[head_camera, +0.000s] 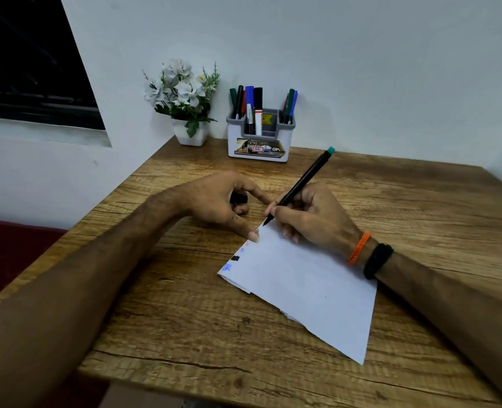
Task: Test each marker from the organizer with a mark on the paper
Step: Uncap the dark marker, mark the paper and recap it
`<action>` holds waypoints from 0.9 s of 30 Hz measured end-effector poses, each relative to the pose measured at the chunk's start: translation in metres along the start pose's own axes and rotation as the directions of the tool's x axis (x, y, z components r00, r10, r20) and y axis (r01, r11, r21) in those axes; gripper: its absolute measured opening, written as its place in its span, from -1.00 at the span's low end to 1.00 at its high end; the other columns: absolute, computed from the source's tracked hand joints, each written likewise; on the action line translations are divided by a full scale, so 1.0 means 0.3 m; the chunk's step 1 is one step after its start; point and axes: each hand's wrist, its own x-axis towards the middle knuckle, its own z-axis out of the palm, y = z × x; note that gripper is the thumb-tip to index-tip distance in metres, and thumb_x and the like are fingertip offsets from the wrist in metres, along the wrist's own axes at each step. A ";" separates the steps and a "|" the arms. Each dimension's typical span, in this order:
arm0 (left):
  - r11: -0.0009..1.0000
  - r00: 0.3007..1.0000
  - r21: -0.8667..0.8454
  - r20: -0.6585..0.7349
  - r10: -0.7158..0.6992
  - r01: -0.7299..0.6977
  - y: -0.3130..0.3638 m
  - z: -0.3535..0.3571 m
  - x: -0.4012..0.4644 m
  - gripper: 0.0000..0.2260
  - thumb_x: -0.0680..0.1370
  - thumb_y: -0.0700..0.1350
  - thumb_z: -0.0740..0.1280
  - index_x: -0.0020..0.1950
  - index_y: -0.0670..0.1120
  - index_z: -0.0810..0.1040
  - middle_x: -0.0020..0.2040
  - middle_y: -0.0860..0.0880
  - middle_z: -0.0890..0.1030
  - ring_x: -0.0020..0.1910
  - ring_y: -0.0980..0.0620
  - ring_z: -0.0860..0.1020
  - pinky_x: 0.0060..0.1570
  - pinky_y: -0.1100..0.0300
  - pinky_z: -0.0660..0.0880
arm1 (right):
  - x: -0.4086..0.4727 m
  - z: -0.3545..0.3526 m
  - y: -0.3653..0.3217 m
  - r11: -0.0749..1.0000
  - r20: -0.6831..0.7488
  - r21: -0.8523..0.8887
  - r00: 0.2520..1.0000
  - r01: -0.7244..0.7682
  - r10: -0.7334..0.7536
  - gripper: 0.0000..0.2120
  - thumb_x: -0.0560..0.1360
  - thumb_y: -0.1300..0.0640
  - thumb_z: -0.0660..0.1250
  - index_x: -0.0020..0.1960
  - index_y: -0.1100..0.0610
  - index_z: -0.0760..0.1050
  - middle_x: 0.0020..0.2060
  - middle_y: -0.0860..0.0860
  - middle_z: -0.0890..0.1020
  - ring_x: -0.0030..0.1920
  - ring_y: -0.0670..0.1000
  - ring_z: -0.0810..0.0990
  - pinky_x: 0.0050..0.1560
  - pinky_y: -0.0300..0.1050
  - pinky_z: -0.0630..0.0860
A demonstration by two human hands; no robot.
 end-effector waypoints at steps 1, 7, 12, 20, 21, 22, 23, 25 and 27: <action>1.000 1.000 0.007 0.002 -0.002 0.002 0.001 0.000 0.000 -0.38 0.25 0.03 0.60 0.29 0.07 0.53 -0.41 0.10 0.45 -0.40 0.15 0.44 -0.25 0.26 0.36 | -0.001 0.001 0.001 1.000 -0.003 -0.014 1.000 0.006 -0.006 -0.88 0.51 0.30 0.37 -0.18 0.25 0.65 -0.47 -0.02 0.62 -0.53 -0.07 0.54 -0.52 -0.21 0.42; 0.999 1.000 0.027 0.013 -0.018 0.018 0.005 0.000 0.001 -0.29 0.22 0.12 0.56 0.36 0.07 0.49 -0.40 0.09 0.46 -0.40 0.16 0.43 -0.23 0.24 0.35 | -0.006 0.001 -0.004 0.998 -0.004 -0.050 1.000 0.028 -0.028 -0.89 0.51 0.30 0.38 -0.17 0.27 0.65 -0.51 -0.04 0.59 -0.59 -0.17 0.47 -0.56 -0.32 0.35; 0.999 0.999 0.017 0.023 -0.028 0.027 0.006 -0.001 0.002 -0.27 0.22 0.13 0.56 0.37 0.07 0.48 -0.41 0.10 0.46 -0.38 0.11 0.44 -0.20 0.20 0.37 | -0.008 0.000 -0.003 0.995 0.001 -0.086 0.998 0.058 -0.058 -0.91 0.49 0.30 0.40 -0.16 0.27 0.66 -0.54 -0.12 0.57 -0.57 -0.20 0.48 -0.54 -0.39 0.33; 1.000 0.999 0.014 0.030 -0.027 0.026 0.008 0.003 -0.001 -0.26 0.20 0.16 0.55 0.37 0.08 0.49 -0.43 0.13 0.44 -0.37 0.11 0.44 -0.17 0.18 0.37 | 0.000 0.003 0.006 0.992 -0.052 -0.117 0.997 0.051 -0.057 -0.89 0.48 0.23 0.41 -0.21 0.19 0.67 -0.50 -0.15 0.60 -0.50 -0.21 0.52 -0.48 -0.38 0.37; 1.000 0.999 0.012 0.028 -0.027 0.026 0.009 0.003 -0.002 -0.26 0.21 0.15 0.55 0.37 0.08 0.49 -0.44 0.13 0.44 -0.38 0.12 0.43 -0.18 0.18 0.36 | -0.002 0.004 0.005 0.992 -0.047 -0.111 0.997 0.052 -0.058 -0.89 0.48 0.23 0.41 -0.20 0.19 0.68 -0.50 -0.14 0.60 -0.51 -0.21 0.52 -0.48 -0.38 0.37; 1.000 0.999 0.012 0.028 -0.028 0.027 0.011 0.003 -0.002 -0.26 0.21 0.15 0.54 0.37 0.07 0.48 -0.44 0.13 0.44 -0.39 0.13 0.43 -0.18 0.19 0.36 | -0.004 0.004 0.004 0.992 -0.036 -0.114 0.997 0.060 -0.065 -0.89 0.48 0.24 0.41 -0.20 0.20 0.68 -0.50 -0.14 0.59 -0.51 -0.21 0.51 -0.49 -0.39 0.36; 0.999 0.999 0.013 0.028 -0.030 0.029 0.013 0.004 -0.002 -0.27 0.21 0.14 0.54 0.37 0.07 0.48 -0.44 0.13 0.44 -0.40 0.14 0.43 -0.19 0.20 0.36 | -0.005 0.005 0.003 0.990 -0.024 -0.123 0.997 0.070 -0.073 -0.89 0.48 0.25 0.41 -0.20 0.20 0.68 -0.51 -0.15 0.59 -0.52 -0.21 0.51 -0.49 -0.40 0.36; 0.999 0.999 0.014 0.026 -0.037 0.037 0.015 0.004 -0.002 -0.27 0.22 0.14 0.54 0.37 0.06 0.48 -0.43 0.13 0.45 -0.43 0.18 0.41 -0.23 0.24 0.35 | -0.004 0.007 0.004 0.988 -0.021 -0.136 0.997 0.076 -0.079 -0.89 0.48 0.24 0.41 -0.20 0.21 0.68 -0.51 -0.15 0.59 -0.52 -0.21 0.51 -0.49 -0.40 0.36; 0.999 0.999 0.015 0.026 -0.036 0.036 0.017 0.004 -0.001 -0.27 0.21 0.14 0.53 0.37 0.06 0.48 -0.44 0.13 0.45 -0.45 0.20 0.40 -0.28 0.30 0.33 | 0.000 0.006 0.006 0.989 -0.047 -0.134 0.996 0.063 -0.070 -0.89 0.48 0.22 0.42 -0.21 0.21 0.67 -0.50 -0.14 0.59 -0.51 -0.21 0.51 -0.48 -0.37 0.36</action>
